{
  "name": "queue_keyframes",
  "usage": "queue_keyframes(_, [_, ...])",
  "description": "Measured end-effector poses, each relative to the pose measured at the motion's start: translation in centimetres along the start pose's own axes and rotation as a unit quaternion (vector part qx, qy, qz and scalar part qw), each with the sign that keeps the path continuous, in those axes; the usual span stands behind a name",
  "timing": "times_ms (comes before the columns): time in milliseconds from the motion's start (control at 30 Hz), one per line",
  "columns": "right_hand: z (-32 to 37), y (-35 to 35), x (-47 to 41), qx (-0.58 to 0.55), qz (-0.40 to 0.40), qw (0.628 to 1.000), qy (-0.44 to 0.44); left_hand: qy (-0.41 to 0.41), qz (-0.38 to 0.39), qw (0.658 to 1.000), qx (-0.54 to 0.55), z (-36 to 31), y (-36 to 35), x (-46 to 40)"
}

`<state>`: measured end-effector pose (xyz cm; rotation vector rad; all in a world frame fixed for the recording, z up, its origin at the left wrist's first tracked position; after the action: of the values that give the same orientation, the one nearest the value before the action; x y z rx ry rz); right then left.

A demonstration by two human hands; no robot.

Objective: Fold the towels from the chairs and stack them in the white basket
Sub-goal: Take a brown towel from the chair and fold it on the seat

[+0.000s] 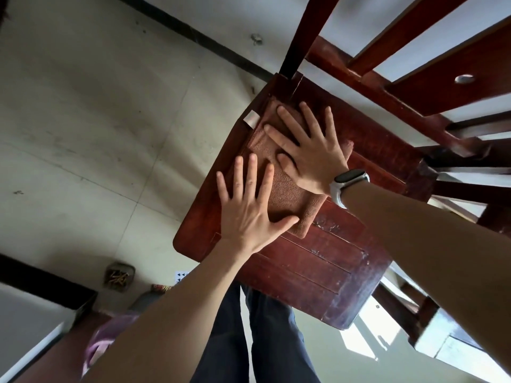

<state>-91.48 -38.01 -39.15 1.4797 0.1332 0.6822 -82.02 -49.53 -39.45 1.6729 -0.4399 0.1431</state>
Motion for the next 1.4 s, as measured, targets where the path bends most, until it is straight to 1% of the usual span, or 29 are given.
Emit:
queue_keyframes(67, [0.0, 1.1, 0.7, -0.02, -0.018, 1.0, -0.008, -0.003, 0.012, 1.0, 0.014, -0.1, 0.5, 0.0])
queue_keyframes(100, [-0.1, 1.7, 1.5, -0.039, -0.046, 0.998, -0.034, -0.007, 0.016, 0.999, 0.026, -0.1, 0.9, 0.0])
queue_keyframes(133, [-0.3, 2.4, 2.6, -0.069, -0.083, 0.991, -0.078, -0.01, 0.016, 0.999, 0.038, 0.0, 1.3, 0.1])
queue_keyframes(167, [-0.7, 3.0, 4.1, -0.113, -0.124, 0.976, -0.14, -0.009, 0.011, 0.999, 0.047, 0.2, 1.8, 0.1])
queue_keyframes(200, [-1.1, 3.1, 5.7, -0.169, -0.154, 0.949, -0.215, -0.006, 0.002, 0.999, 0.051, 0.5, 2.3, 0.1])
queue_keyframes(233, [-1.4, 2.9, 7.3, -0.233, -0.164, 0.91, -0.301, -0.005, -0.006, 0.999, 0.046, 0.9, 2.9, 0.0])
queue_keyframes(300, [-1.3, 1.1, 10.0, -0.357, -0.128, 0.802, -0.461, -0.028, -0.016, 0.999, 0.015, 1.2, 3.6, -0.4])
queue_keyframes(333, [-0.8, 0.3, 10.7, -0.401, -0.101, 0.753, -0.511, -0.049, -0.013, 0.999, -0.002, 1.3, 3.7, -0.7])
queue_keyframes(367, [-0.1, -0.4, 11.1, -0.439, -0.085, 0.716, -0.537, -0.067, -0.006, 0.998, -0.017, 1.3, 3.6, -1.0])
queue_keyframes(433, [1.2, -1.3, 10.8, -0.508, -0.09, 0.65, -0.558, -0.086, 0.012, 0.995, -0.044, 1.7, 3.1, -1.6])
queue_keyframes(533, [2.0, -1.8, 9.9, -0.588, -0.112, 0.525, -0.605, -0.097, 0.029, 0.993, -0.059, 2.2, 2.6, -1.9])
queue_keyframes(567, [2.1, -1.9, 9.7, -0.604, -0.119, 0.492, -0.615, -0.098, 0.033, 0.993, -0.055, 2.3, 2.6, -1.8])
queue_keyframes(600, [2.0, -1.9, 9.5, -0.614, -0.12, 0.475, -0.619, -0.098, 0.037, 0.993, -0.049, 2.3, 2.7, -1.9])
queue_keyframes(633, [2.0, -1.8, 9.4, -0.617, -0.119, 0.473, -0.618, -0.097, 0.038, 0.994, -0.041, 2.2, 2.9, -1.9])
queue_keyframes(667, [2.0, -1.6, 9.4, -0.614, -0.122, 0.48, -0.614, -0.098, 0.035, 0.994, -0.03, 2.2, 3.1, -2.1])
queue_keyframes(733, [1.9, -1.6, 9.5, -0.599, -0.136, 0.502, -0.609, -0.103, 0.004, 0.995, 0.021, 2.4, 3.9, -2.4])
queue_keyframes(767, [1.9, -1.6, 9.6, -0.589, -0.138, 0.516, -0.606, -0.097, -0.021, 0.993, 0.065, 2.6, 4.4, -2.8])
queue_keyframes(833, [2.0, -1.5, 9.7, -0.562, -0.129, 0.555, -0.599, -0.046, -0.057, 0.983, 0.167, 3.2, 5.4, -3.8])
queue_keyframes(867, [2.1, -1.5, 9.7, -0.547, -0.126, 0.574, -0.596, -0.008, -0.054, 0.977, 0.204, 3.6, 5.7, -4.4])
queue_keyframes(933, [2.2, -1.3, 9.7, -0.515, -0.122, 0.607, -0.593, 0.06, -0.027, 0.973, 0.22, 4.3, 5.7, -5.6])
queue_keyframes(1000, [2.3, -1.2, 9.7, -0.493, -0.116, 0.624, -0.595, 0.097, -0.007, 0.972, 0.212, 4.8, 5.5, -6.4])
queue_keyframes(1100, [2.2, -1.4, 9.7, -0.487, -0.105, 0.626, -0.6, 0.142, 0.022, 0.965, 0.22, 5.0, 5.1, -6.9])
queue_keyframes(1167, [2.1, -1.5, 9.6, -0.487, -0.1, 0.623, -0.603, 0.16, 0.055, 0.962, 0.216, 4.7, 4.9, -7.2])
queue_keyframes(1300, [2.3, -1.5, 9.5, -0.493, -0.102, 0.618, -0.605, 0.156, 0.115, 0.958, 0.209, 4.4, 4.3, -7.8])
queue_keyframes(1400, [2.5, -1.1, 9.6, -0.506, -0.118, 0.615, -0.593, 0.14, 0.111, 0.964, 0.195, 4.0, 4.9, -7.7])
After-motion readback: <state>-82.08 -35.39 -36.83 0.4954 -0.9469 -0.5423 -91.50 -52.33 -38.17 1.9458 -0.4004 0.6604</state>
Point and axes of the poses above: each hand's wrist, its own x-axis away from the middle knuckle, its own y-axis out of the back of the hand, z = x × y, the point moved 5 cm from there along -x, towards the middle knuckle, and after that the axes turned 3 degrees about -x, right-handed, at the moved point
